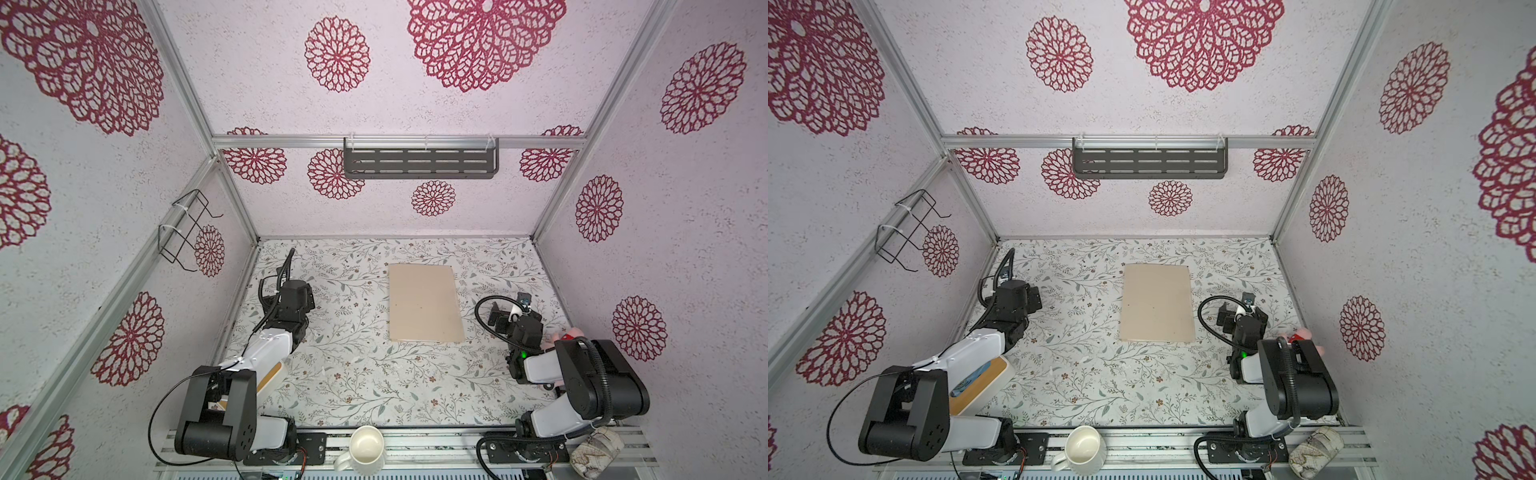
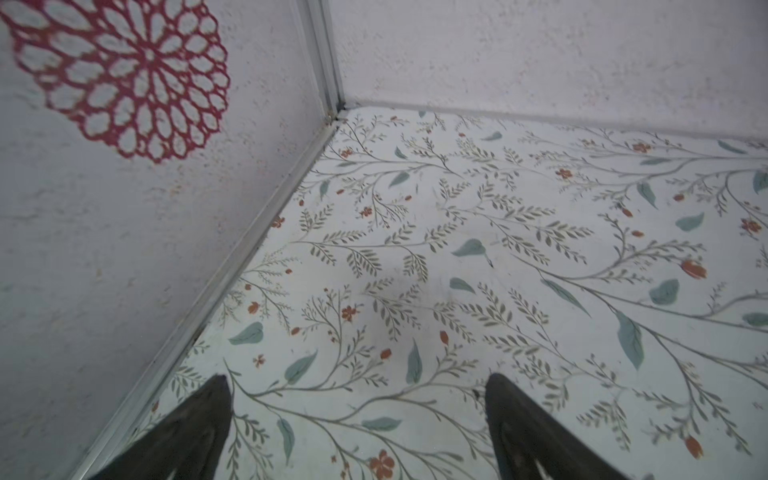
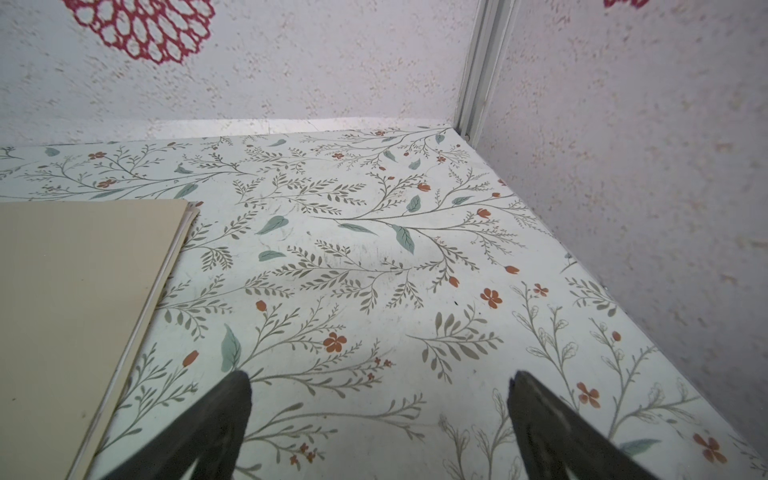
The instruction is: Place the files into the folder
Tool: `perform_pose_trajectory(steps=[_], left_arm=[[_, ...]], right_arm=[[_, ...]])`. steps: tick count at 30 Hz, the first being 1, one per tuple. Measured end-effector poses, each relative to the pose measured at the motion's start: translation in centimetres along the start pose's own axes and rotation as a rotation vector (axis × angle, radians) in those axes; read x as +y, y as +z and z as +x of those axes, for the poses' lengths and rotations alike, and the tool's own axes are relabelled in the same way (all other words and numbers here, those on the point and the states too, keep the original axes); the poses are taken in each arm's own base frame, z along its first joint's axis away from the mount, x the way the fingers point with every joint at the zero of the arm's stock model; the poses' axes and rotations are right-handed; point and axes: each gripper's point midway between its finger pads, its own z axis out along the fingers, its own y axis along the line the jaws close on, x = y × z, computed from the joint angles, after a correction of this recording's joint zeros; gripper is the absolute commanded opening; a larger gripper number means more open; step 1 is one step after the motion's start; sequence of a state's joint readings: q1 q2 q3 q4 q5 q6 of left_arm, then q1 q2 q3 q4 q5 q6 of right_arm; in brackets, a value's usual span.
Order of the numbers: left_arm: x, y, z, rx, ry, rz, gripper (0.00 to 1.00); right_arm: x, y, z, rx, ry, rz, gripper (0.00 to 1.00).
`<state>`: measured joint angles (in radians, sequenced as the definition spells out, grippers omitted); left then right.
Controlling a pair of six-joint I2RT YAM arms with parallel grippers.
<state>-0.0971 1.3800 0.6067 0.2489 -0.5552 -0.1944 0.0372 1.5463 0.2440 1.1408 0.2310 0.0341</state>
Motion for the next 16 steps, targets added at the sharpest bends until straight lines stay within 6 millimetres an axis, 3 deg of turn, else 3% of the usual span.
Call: perform_pose_trajectory(steps=[4, 9, 11, 13, 16], left_arm=[[1.3, 0.9, 2.7, -0.01, -0.007, -0.007, 0.97], [4.0, 2.8, 2.4, -0.106, -0.118, -0.024, 0.98], [4.8, 3.5, 3.5, -0.097, -0.138, -0.034, 0.98], [4.8, 3.5, 3.9, -0.093, -0.148, -0.018, 0.98], [4.2, 3.4, 2.6, -0.139, -0.165, 0.021, 0.98]], right_arm=[[0.0, 0.0, 0.0, -0.001, 0.0, 0.0, 0.99], [0.0, 0.0, -0.1, -0.002, 0.001, 0.0, 0.99], [0.0, 0.0, -0.1, -0.002, 0.001, 0.0, 0.99], [0.0, 0.0, -0.1, -0.002, 0.001, 0.0, 0.99], [0.0, 0.0, -0.1, -0.002, 0.001, 0.0, 0.99]])
